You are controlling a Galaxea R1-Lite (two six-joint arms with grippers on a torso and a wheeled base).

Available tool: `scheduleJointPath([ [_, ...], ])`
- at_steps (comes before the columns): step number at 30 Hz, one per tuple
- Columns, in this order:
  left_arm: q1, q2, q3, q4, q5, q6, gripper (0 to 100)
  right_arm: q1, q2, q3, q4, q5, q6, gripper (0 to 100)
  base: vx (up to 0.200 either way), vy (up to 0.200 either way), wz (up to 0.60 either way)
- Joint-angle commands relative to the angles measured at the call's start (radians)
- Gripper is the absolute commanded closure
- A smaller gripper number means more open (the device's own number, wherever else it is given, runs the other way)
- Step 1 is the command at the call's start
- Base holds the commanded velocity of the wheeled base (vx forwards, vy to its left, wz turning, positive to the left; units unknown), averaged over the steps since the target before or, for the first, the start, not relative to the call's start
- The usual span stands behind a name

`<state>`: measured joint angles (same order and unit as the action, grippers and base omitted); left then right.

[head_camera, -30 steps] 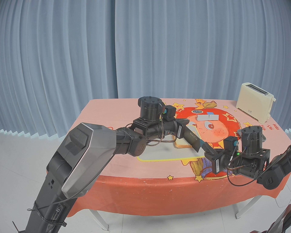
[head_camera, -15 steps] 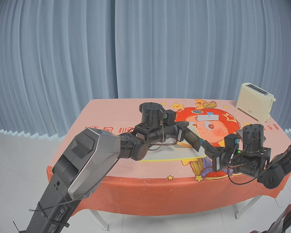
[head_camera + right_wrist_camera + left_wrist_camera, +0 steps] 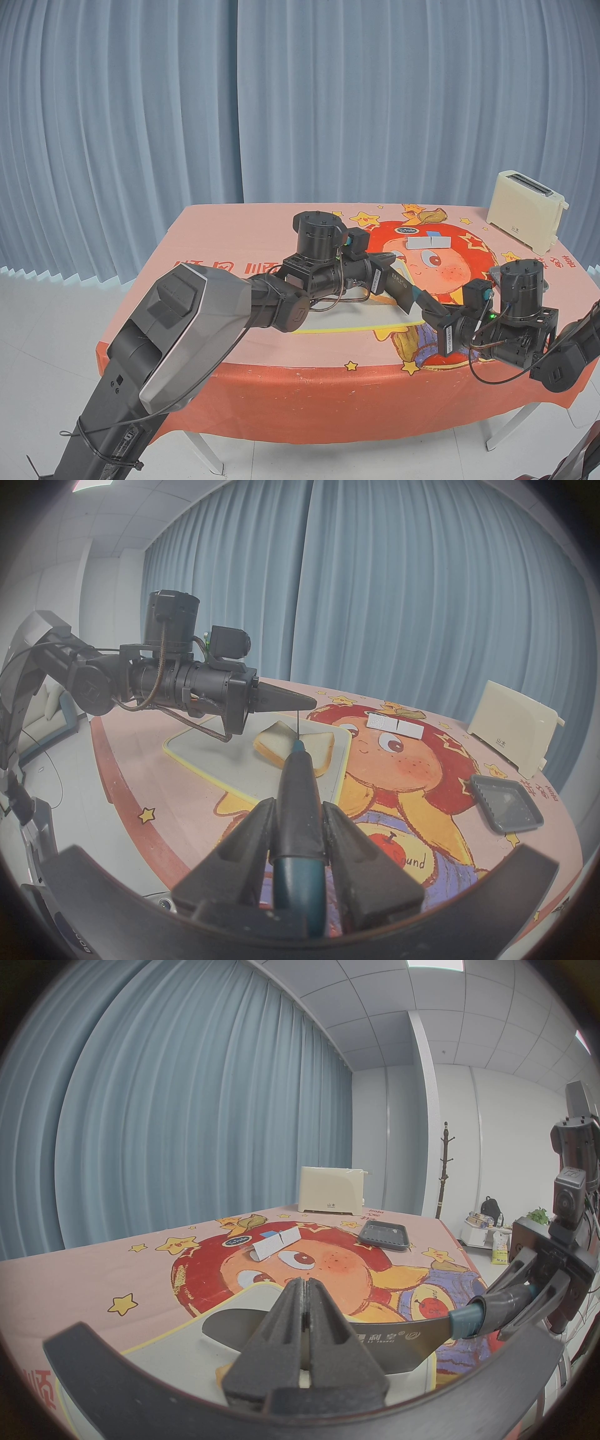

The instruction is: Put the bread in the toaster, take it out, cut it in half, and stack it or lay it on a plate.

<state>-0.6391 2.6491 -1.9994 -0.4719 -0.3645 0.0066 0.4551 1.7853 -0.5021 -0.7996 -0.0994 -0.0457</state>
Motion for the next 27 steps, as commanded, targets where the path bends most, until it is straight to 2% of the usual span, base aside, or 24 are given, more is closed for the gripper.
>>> scheduleJointPath([
  [1, 0.001, 0.0, -0.001, 0.001, 0.001, 0.0, 100, -0.001, 0.0, 0.004, 0.007, 0.0, 0.0, 100, 0.0, 0.0, 0.0],
  [7, 0.003, 0.012, -0.001, -0.002, 0.009, 0.003, 100, 0.0, -0.007, -0.029, -0.033, 0.003, 0.006, 100, 0.0, 0.0, 0.0],
  [9, 0.004, 0.031, -0.001, -0.004, 0.021, 0.007, 100, -0.001, -0.007, -0.022, -0.029, 0.001, 0.004, 100, 0.0, 0.0, 0.0],
  [27, -0.008, -0.041, -0.001, 0.007, 0.019, 0.006, 100, -0.003, 0.014, 0.013, 0.002, 0.0, 0.0, 100, 0.0, 0.0, 0.0],
])
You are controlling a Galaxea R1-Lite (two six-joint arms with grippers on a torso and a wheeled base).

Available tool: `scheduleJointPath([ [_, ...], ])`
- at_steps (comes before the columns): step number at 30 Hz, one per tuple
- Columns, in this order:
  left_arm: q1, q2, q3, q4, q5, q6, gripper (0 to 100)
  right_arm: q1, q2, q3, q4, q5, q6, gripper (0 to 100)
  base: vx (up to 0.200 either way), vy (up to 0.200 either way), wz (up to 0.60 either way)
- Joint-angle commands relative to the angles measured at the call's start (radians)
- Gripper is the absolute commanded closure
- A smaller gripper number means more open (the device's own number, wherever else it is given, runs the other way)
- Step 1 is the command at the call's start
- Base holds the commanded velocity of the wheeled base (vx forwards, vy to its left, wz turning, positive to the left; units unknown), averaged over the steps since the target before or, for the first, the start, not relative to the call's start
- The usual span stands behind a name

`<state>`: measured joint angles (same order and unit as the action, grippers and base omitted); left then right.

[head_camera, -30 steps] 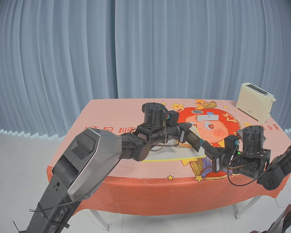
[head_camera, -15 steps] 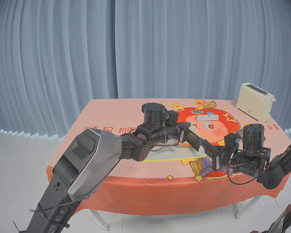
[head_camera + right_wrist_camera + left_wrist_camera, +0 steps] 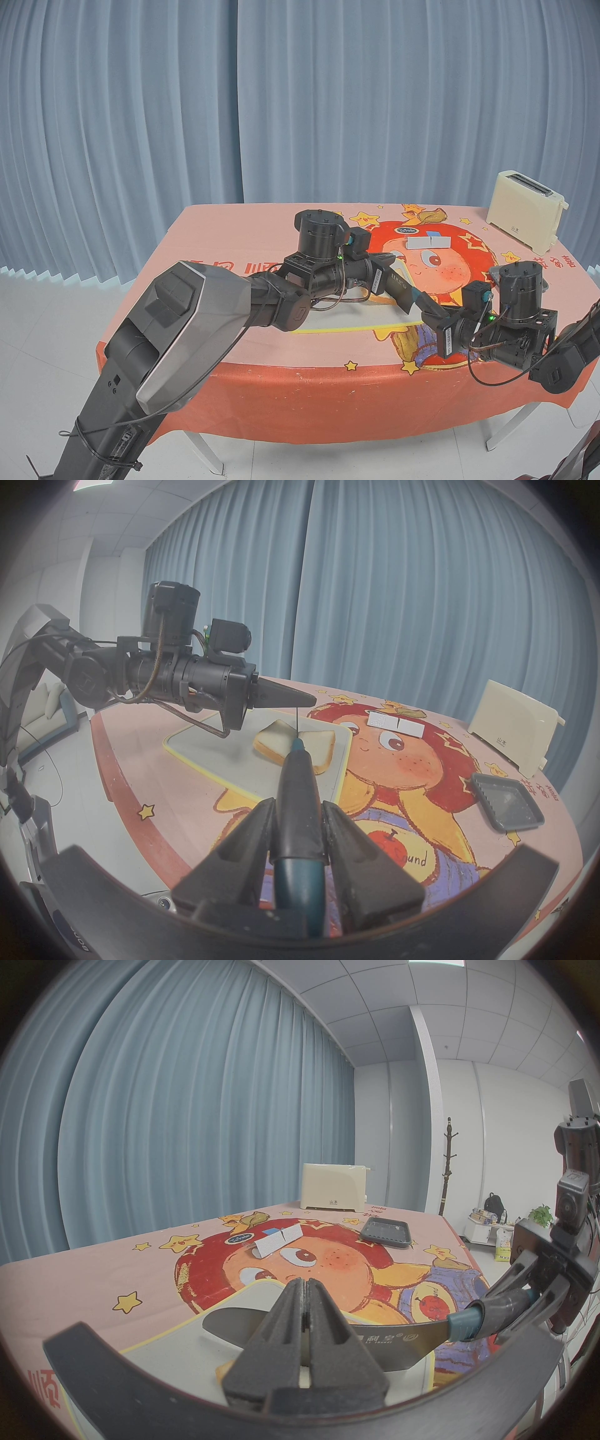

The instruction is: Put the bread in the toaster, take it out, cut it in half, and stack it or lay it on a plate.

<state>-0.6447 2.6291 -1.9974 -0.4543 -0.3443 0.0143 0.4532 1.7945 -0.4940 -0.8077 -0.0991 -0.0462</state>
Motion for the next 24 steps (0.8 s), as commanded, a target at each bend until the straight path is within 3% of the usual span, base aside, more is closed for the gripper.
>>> scheduleJointPath([
  [1, -0.003, -0.023, -0.003, -0.012, -0.001, 0.0, 100, -0.001, 0.005, 0.006, 0.01, -0.001, 0.0, 100, 0.0, 0.0, 0.0],
  [16, 0.0, 0.043, -0.003, -0.02, 0.004, 0.001, 100, 0.005, -0.007, -0.034, -0.041, 0.001, 0.006, 100, 0.0, 0.0, 0.0],
  [24, 0.002, 0.034, -0.003, -0.02, 0.004, 0.0, 100, 0.002, 0.019, -0.003, -0.044, -0.001, 0.0, 100, 0.0, 0.0, 0.0],
])
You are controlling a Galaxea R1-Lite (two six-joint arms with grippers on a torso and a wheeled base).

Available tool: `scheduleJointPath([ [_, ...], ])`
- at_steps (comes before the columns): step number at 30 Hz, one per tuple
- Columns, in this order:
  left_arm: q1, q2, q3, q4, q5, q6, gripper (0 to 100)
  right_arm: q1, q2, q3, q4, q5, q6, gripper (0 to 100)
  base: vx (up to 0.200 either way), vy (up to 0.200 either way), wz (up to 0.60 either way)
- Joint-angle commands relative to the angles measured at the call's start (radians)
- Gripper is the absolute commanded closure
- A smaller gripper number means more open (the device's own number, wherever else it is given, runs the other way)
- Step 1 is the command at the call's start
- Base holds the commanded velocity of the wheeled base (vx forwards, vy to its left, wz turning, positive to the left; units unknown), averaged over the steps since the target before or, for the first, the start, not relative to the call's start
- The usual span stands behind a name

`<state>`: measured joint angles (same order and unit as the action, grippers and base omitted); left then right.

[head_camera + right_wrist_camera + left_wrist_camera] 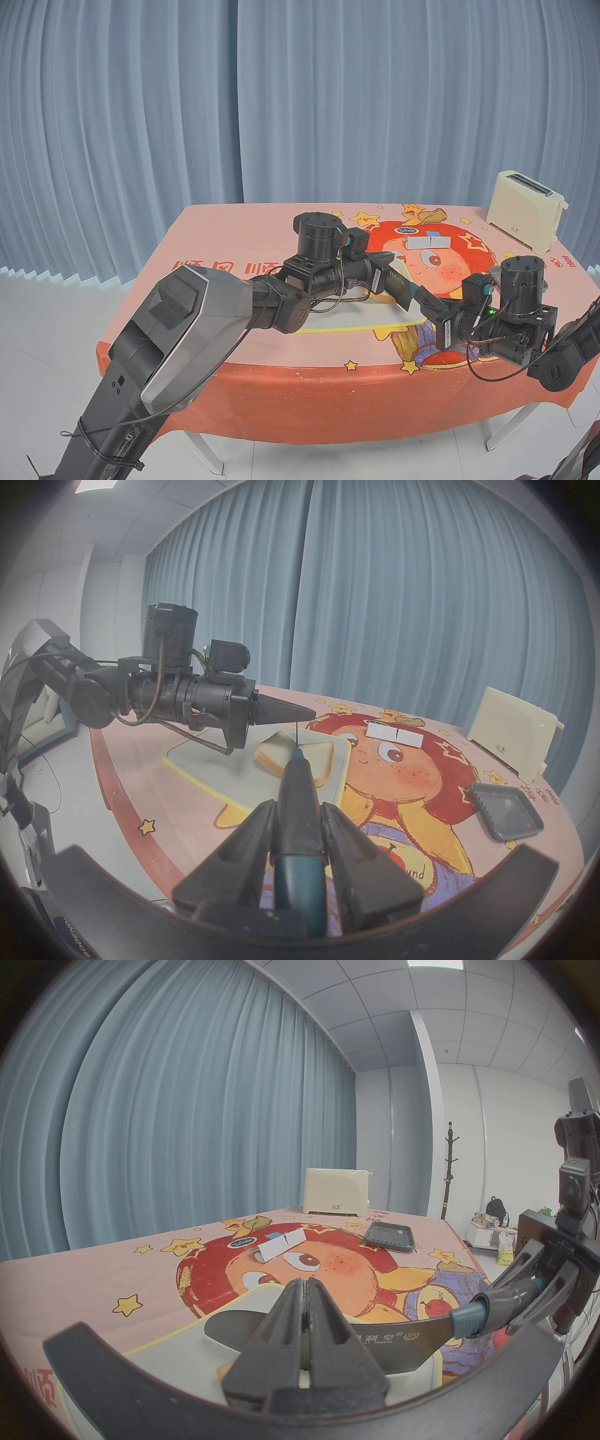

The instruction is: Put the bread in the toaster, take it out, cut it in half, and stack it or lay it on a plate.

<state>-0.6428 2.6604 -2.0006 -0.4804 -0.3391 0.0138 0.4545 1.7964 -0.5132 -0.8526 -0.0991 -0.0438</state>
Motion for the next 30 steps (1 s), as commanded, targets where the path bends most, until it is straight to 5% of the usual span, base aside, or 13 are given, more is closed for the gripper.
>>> scheduleJointPath([
  [1, 0.0, -0.002, 0.001, 0.008, -0.001, 0.0, 100, 0.001, 0.021, 0.016, 0.001, -0.001, -0.002, 100, 0.0, 0.0, 0.0],
  [30, 0.02, -0.027, 0.001, 0.025, 0.009, -0.002, 100, 0.0, 0.028, 0.024, -0.008, -0.001, -0.008, 100, 0.0, 0.0, 0.0],
])
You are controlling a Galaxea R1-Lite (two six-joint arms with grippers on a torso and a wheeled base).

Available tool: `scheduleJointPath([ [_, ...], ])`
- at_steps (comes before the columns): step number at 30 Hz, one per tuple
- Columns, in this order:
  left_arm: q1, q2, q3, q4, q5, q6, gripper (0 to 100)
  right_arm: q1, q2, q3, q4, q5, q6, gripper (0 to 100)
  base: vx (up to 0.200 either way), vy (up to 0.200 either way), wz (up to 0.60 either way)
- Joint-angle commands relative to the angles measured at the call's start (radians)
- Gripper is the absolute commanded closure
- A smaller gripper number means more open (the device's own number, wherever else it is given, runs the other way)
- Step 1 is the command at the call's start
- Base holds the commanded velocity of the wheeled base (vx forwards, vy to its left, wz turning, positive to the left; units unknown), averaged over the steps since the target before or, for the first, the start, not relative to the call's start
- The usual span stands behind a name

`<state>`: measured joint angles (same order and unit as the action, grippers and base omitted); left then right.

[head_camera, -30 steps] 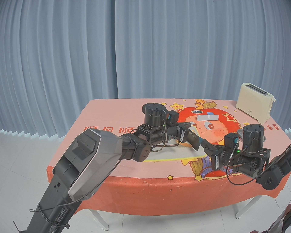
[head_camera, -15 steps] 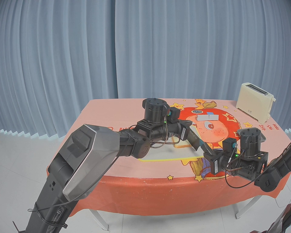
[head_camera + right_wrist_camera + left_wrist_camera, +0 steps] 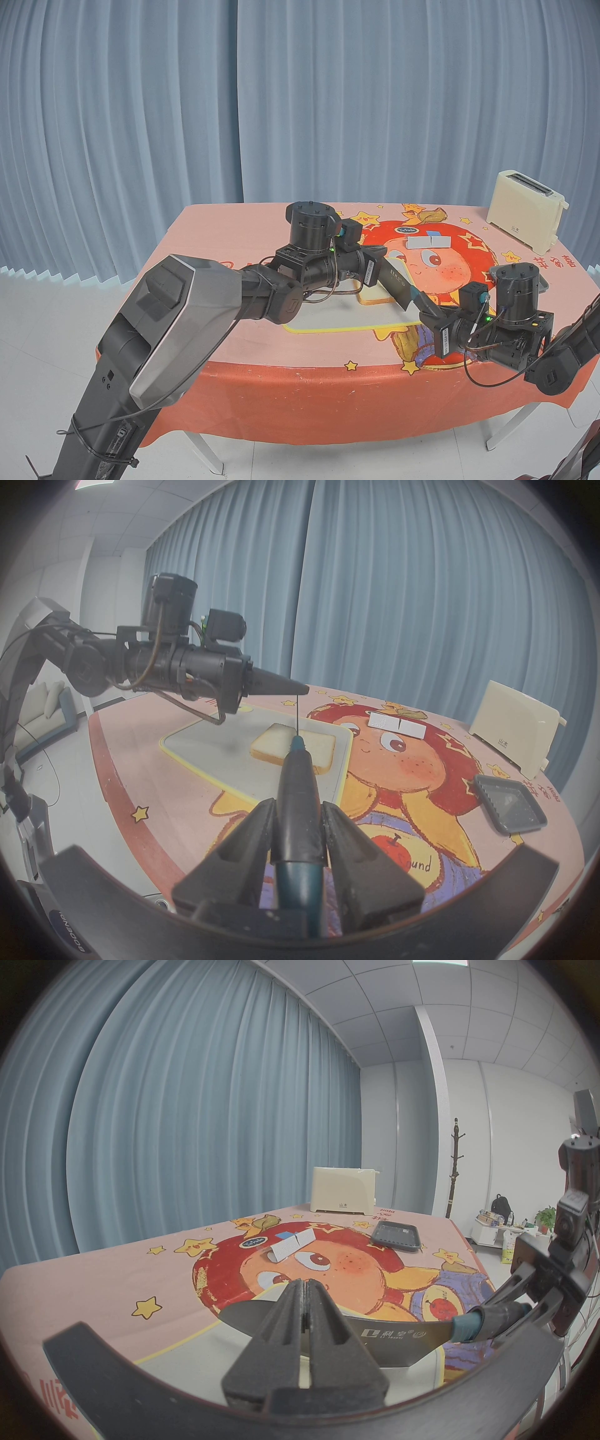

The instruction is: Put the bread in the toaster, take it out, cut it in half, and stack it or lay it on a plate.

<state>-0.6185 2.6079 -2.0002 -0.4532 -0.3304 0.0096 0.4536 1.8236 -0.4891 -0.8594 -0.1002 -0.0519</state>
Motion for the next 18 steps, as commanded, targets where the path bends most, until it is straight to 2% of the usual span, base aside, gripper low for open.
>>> scheduleJointPath([
  [1, -0.004, 0.031, 0.0, -0.002, 0.001, 0.004, 100, 0.0, 0.0, 0.0, -0.001, 0.001, 0.0, 100, 0.0, 0.0, 0.0],
  [13, 0.002, 0.057, 0.0, -0.002, 0.002, 0.004, 100, 0.0, -0.003, -0.017, -0.015, 0.002, 0.001, 100, 0.0, 0.0, 0.0],
  [18, 0.002, 0.07, 0.0, -0.004, 0.002, 0.004, 100, 0.0, 0.002, -0.026, -0.064, 0.001, 0.003, 100, 0.0, 0.0, 0.0],
])
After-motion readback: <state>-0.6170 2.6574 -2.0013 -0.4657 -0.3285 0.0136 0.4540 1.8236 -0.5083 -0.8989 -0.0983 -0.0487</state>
